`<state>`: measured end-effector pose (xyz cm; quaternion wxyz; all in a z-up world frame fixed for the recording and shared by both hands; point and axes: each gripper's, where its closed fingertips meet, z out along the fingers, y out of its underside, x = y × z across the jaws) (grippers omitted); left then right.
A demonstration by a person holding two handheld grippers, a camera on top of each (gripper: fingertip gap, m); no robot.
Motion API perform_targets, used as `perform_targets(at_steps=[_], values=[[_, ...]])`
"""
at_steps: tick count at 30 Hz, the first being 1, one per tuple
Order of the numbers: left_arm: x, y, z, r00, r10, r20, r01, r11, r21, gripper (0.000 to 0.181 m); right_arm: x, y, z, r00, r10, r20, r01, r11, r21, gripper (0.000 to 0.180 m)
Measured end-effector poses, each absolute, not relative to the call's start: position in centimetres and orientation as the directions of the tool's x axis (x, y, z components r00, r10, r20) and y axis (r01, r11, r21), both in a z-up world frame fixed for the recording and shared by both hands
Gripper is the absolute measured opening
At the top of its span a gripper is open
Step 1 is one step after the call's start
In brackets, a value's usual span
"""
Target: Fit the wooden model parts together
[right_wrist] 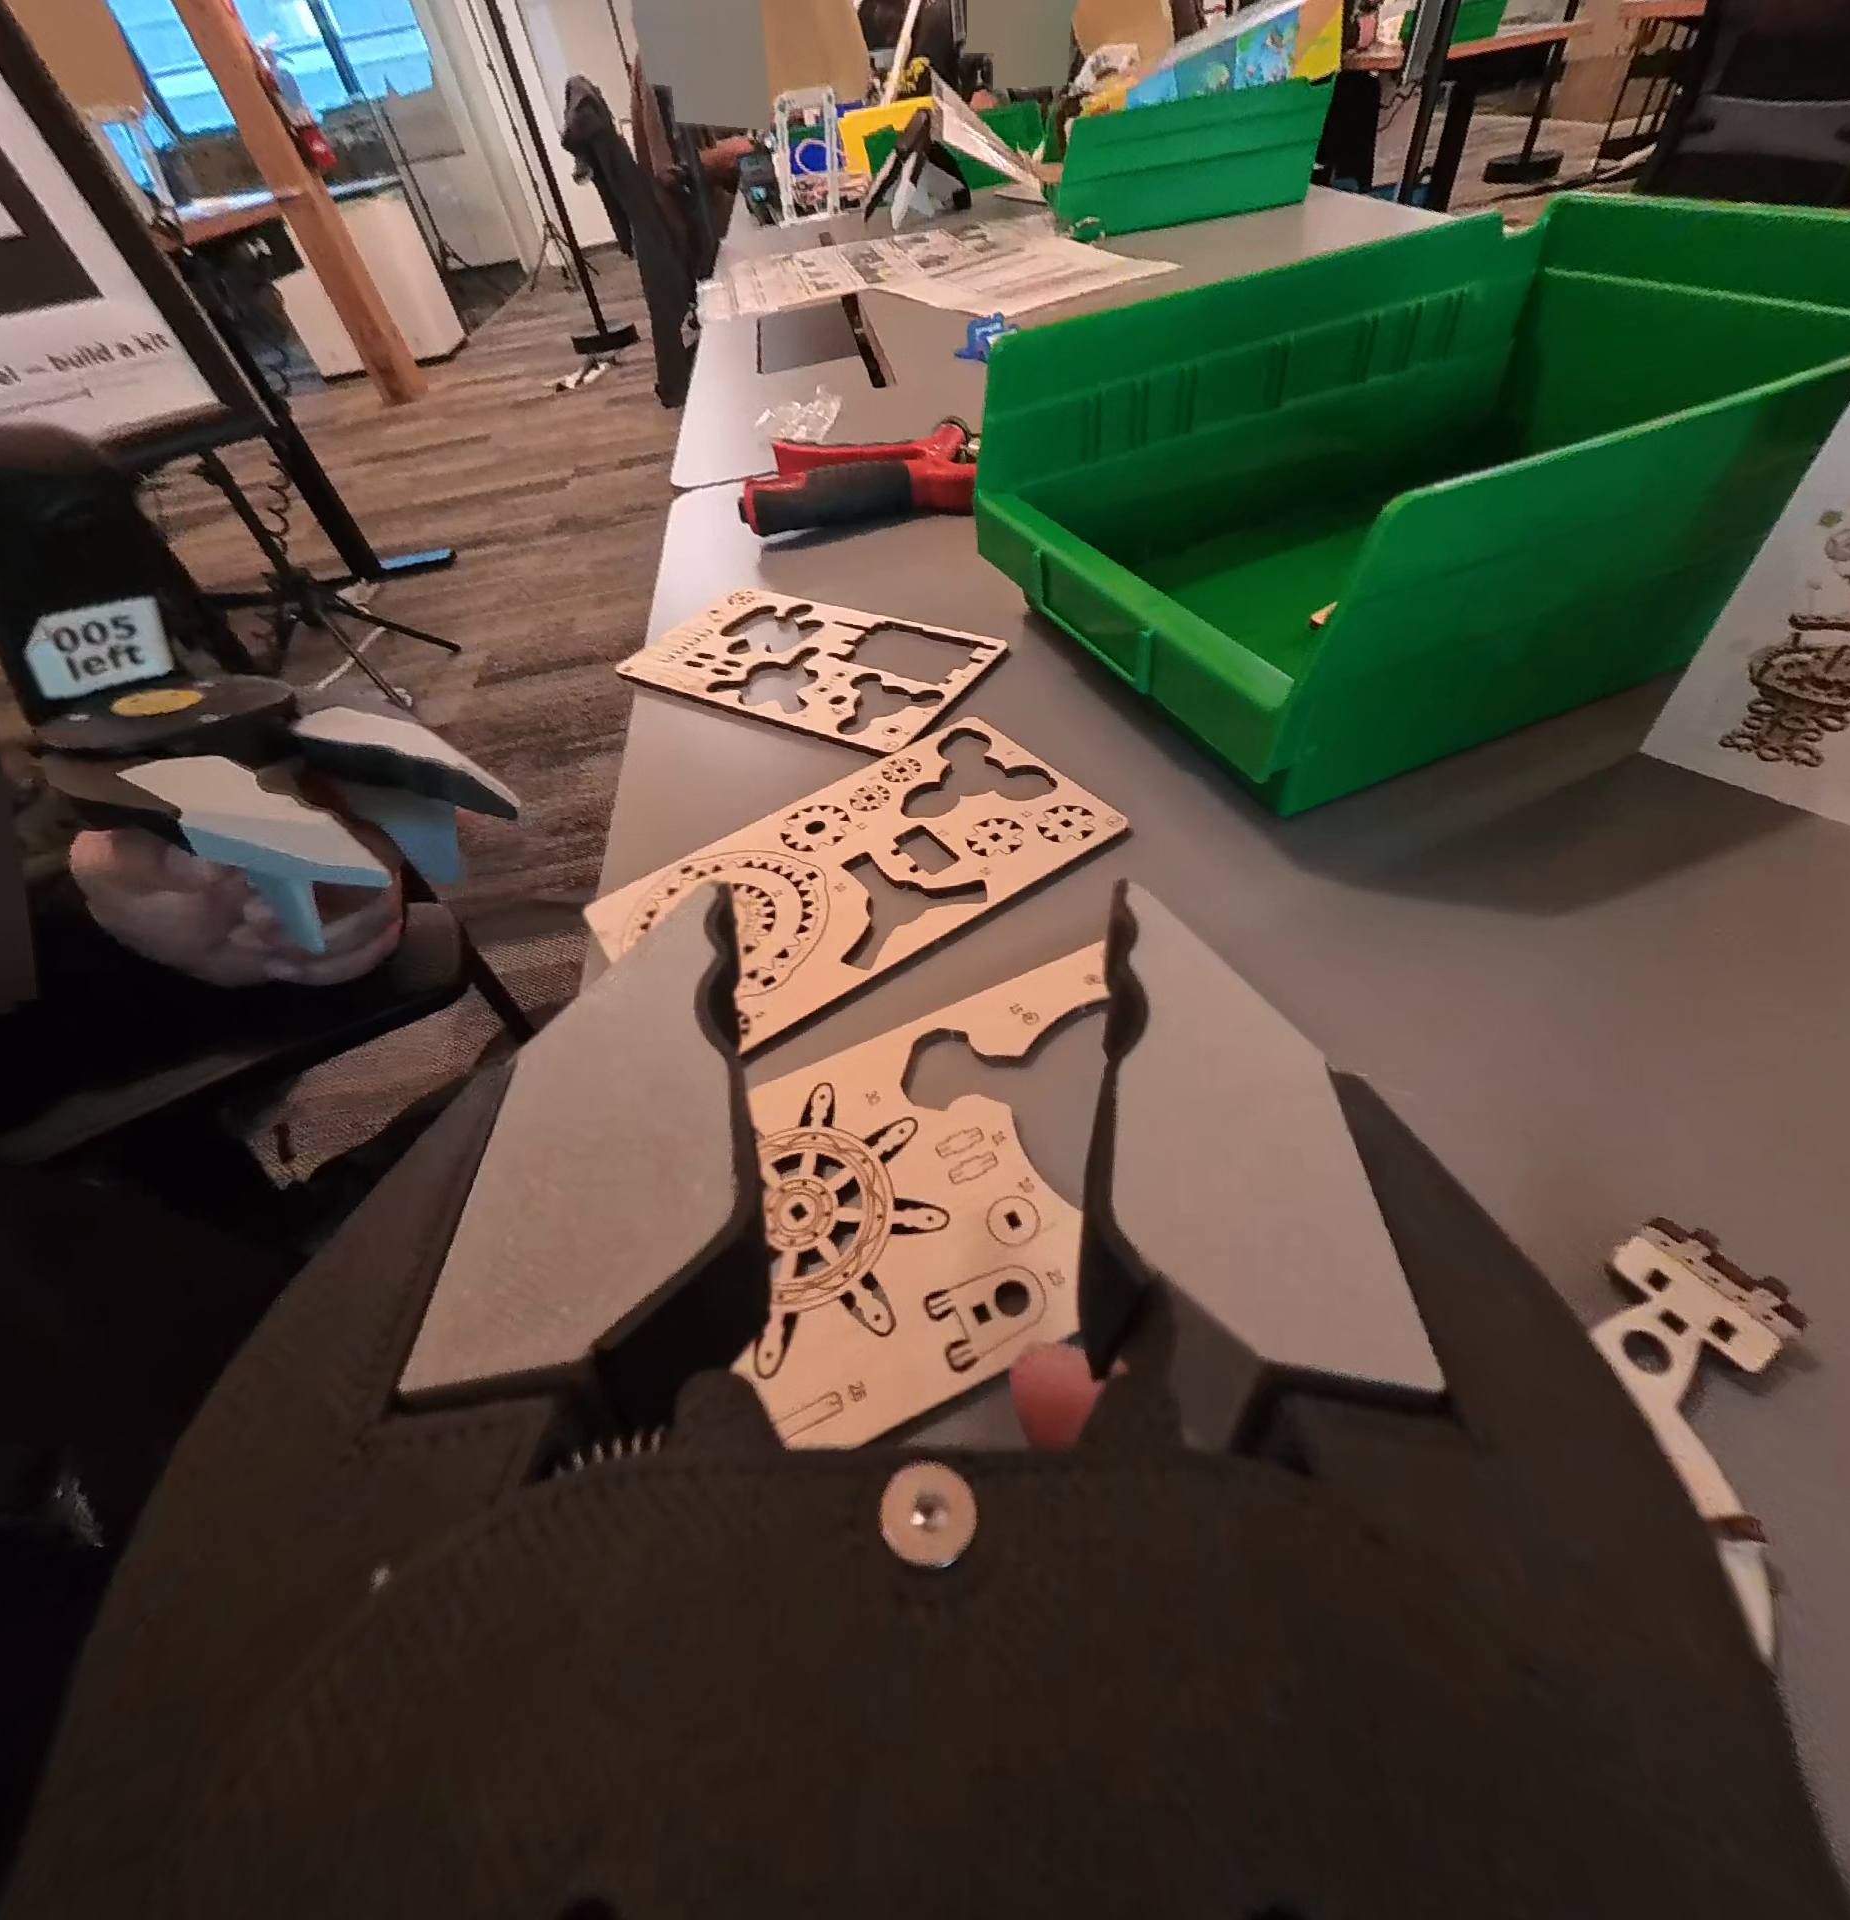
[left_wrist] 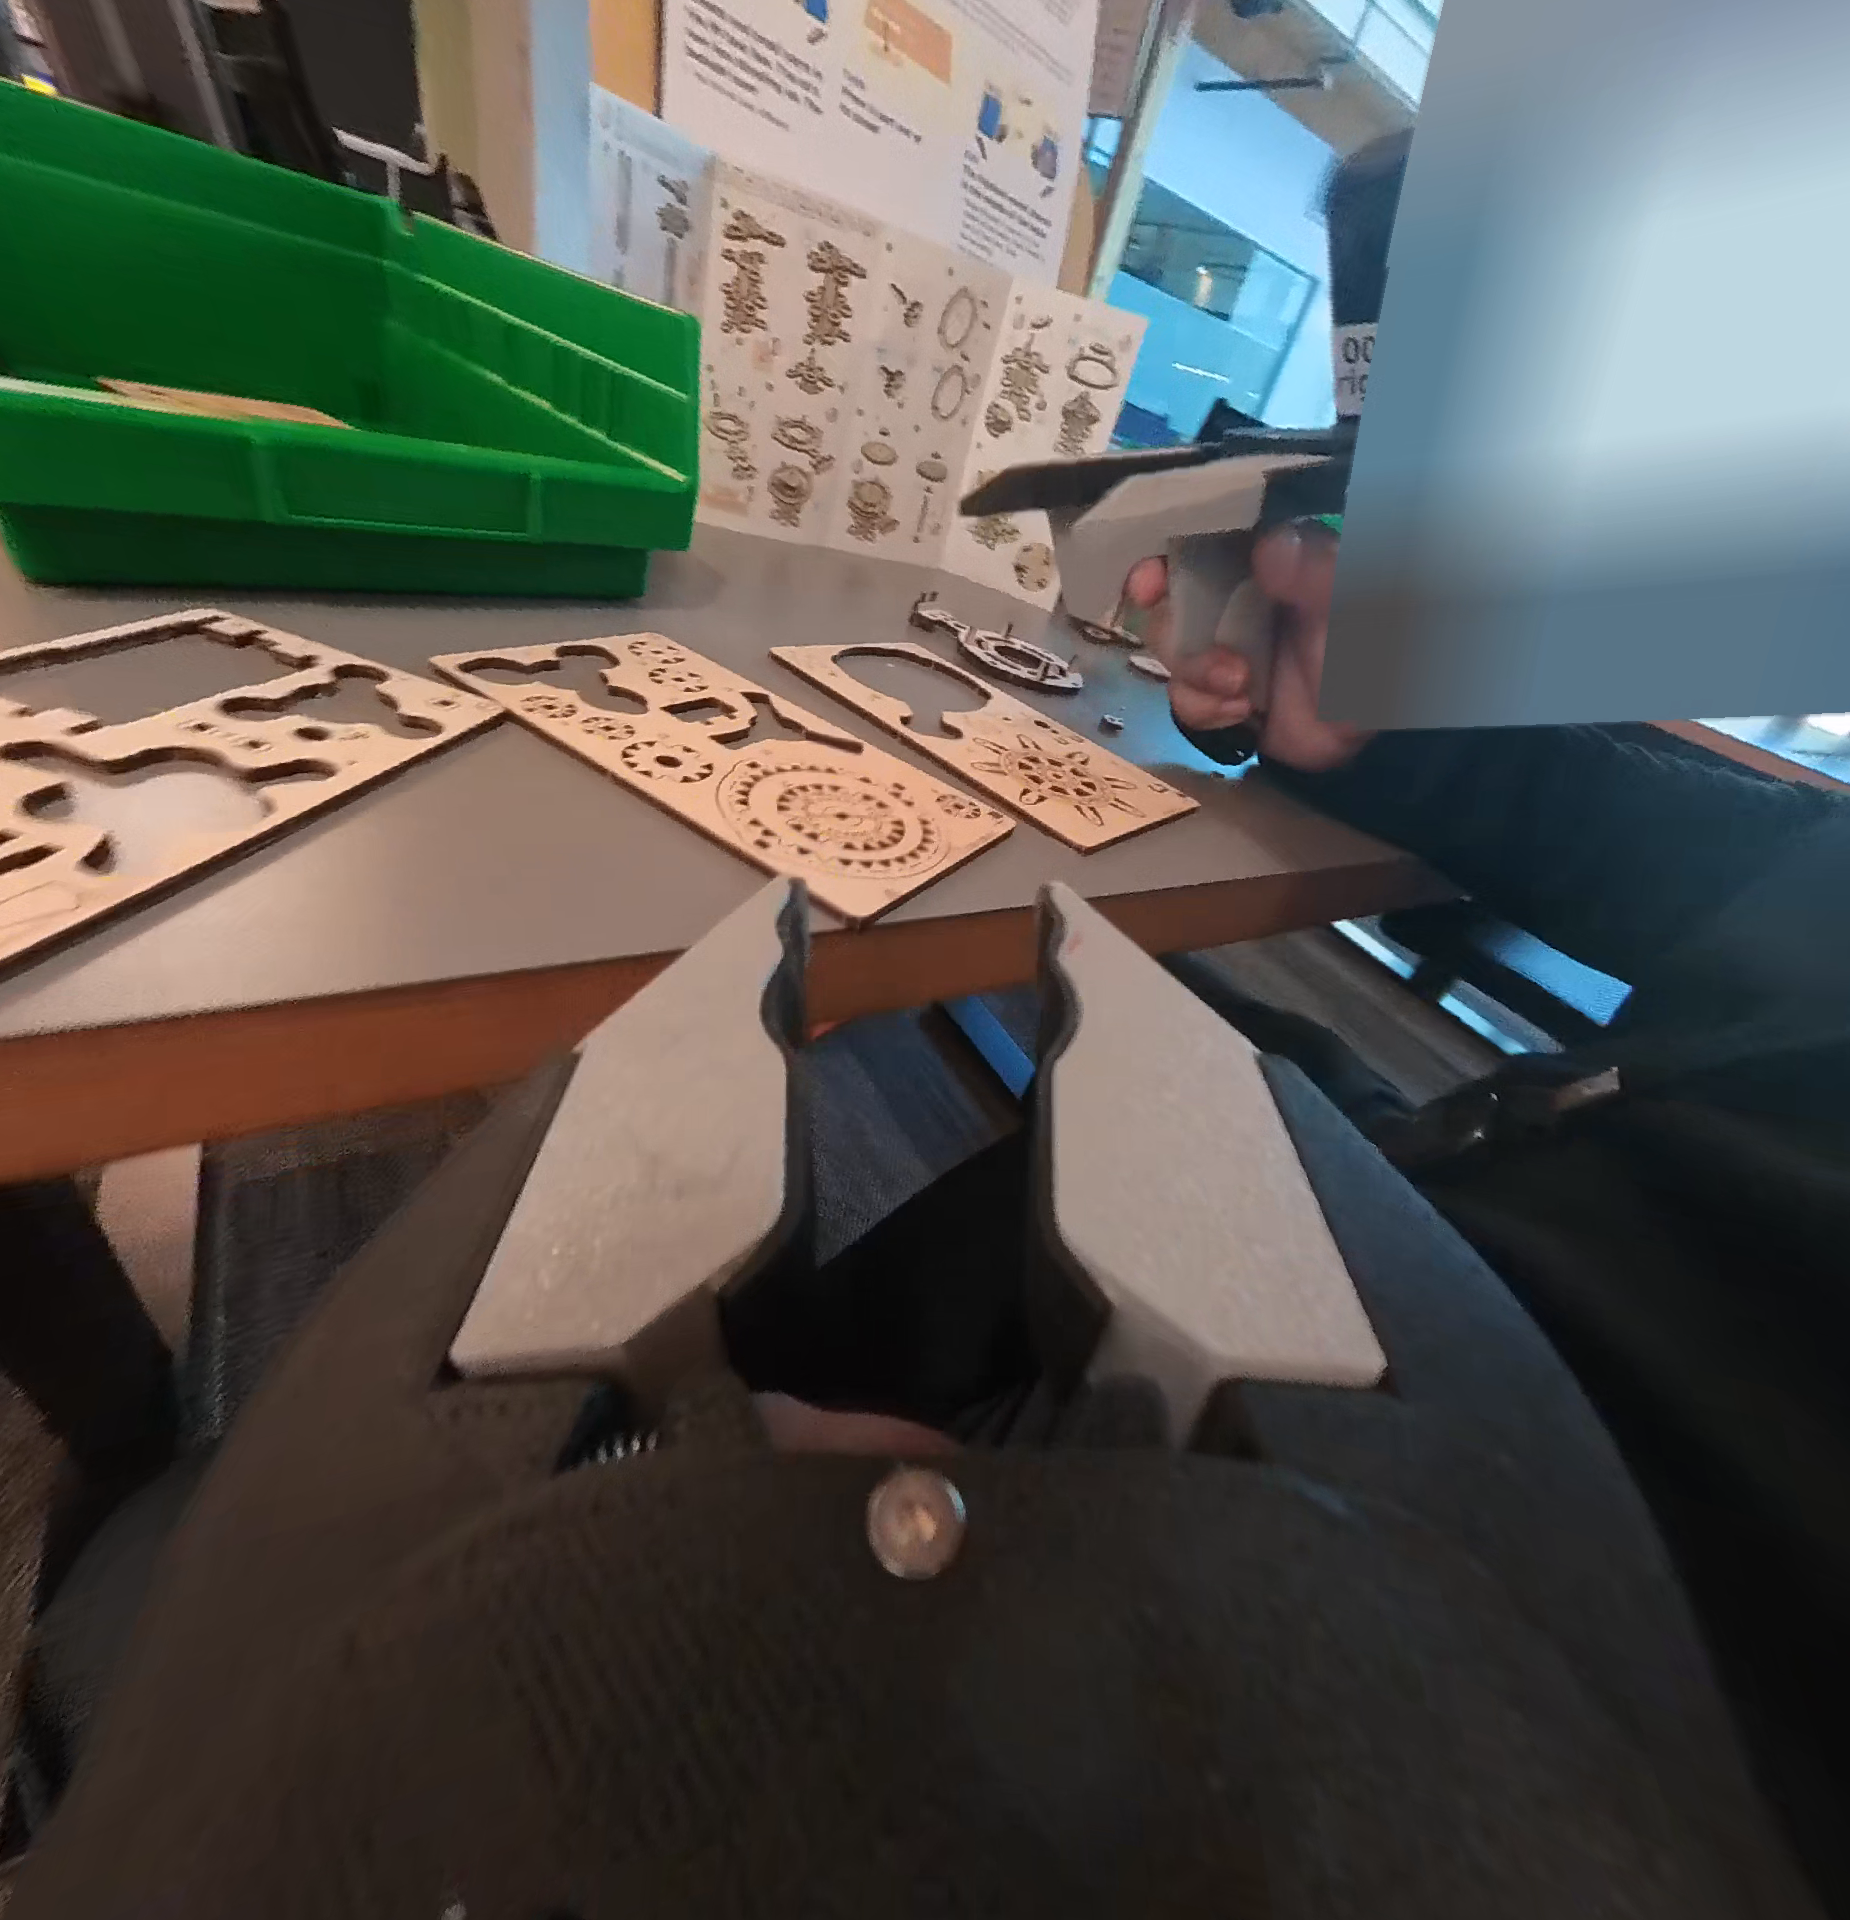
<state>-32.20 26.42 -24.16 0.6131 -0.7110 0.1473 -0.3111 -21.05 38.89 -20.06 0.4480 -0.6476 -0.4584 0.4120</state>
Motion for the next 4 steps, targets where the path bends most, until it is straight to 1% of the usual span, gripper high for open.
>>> perform_targets(at_steps=[4], values=[[-33.8,24.9,-23.8,0.806,-0.521,0.28,0.219,-0.177,-0.96,0.039,-21.5,38.1,-19.9,0.217,0.969,-0.119,0.224,-0.168,-0.96,0.068]])
